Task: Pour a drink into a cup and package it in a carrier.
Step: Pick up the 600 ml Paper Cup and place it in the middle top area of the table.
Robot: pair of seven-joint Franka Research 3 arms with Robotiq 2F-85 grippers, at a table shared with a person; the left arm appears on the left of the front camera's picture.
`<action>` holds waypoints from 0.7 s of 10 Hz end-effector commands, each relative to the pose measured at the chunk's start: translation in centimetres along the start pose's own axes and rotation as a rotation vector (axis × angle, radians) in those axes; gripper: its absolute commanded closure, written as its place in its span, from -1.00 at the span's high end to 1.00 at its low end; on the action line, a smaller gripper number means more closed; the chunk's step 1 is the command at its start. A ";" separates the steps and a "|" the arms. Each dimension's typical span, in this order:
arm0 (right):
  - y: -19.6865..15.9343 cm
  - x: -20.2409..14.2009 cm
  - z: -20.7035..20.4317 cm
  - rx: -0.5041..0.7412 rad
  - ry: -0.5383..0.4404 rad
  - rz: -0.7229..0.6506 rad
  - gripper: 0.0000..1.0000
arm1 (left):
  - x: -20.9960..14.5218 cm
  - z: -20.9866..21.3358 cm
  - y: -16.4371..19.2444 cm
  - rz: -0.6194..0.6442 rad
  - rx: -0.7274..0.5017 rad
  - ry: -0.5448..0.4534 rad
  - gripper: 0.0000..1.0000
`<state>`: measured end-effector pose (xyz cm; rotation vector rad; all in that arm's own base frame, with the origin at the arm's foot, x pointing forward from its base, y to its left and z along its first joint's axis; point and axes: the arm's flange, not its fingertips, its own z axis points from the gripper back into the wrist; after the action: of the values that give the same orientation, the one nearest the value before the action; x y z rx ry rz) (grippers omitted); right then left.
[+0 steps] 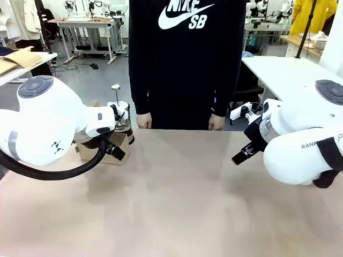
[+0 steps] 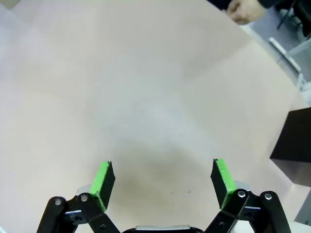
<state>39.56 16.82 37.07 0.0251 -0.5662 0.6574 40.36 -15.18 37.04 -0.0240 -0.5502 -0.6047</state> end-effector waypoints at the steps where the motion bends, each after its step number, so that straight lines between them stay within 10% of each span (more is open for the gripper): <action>1: 0.0 0.0 0.0 0.000 0.000 0.000 1.00 | 0.0 0.0 0.0 0.000 0.000 0.000 1.00; 7: 0.0 0.0 0.0 0.000 0.000 0.000 1.00 | 0.0 0.0 0.0 0.000 0.000 0.000 1.00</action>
<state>39.56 16.83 37.05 0.0245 -0.5659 0.6582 40.34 -15.23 37.04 -0.0243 -0.5502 -0.6052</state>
